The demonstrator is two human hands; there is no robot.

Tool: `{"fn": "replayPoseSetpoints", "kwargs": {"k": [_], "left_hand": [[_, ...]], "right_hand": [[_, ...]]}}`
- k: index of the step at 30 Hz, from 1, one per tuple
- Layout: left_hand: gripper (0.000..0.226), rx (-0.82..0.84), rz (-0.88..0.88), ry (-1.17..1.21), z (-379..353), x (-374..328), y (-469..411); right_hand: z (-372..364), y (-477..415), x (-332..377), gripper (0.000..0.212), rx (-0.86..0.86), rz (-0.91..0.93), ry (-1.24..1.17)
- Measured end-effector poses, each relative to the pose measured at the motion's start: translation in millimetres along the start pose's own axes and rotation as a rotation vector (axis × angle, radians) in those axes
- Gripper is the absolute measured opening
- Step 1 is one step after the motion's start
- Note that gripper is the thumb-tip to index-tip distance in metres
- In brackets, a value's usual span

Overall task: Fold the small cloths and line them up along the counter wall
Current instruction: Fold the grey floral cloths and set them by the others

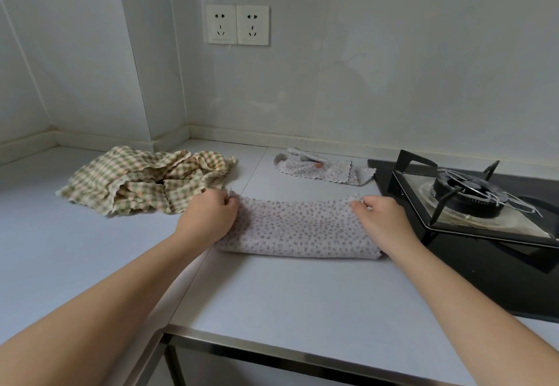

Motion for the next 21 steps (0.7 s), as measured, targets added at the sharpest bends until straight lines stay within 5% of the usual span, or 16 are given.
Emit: {"fn": "replayPoseSetpoints", "kwargs": {"k": [21], "left_hand": [[0.017,-0.126,-0.069,-0.572,-15.9,-16.2,-3.5]], "right_hand": [[-6.3,1.1,8.7,0.030,-0.094,-0.073,0.589]]}}
Point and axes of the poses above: each hand's wrist, its own y-axis away from the middle knuckle, its own z-axis out of the back of the hand, x = y × z, the point moved 7 cm from there along -y, towards the middle knuckle, and after that the axes turned 15 degrees about x, right-handed, at the moved point
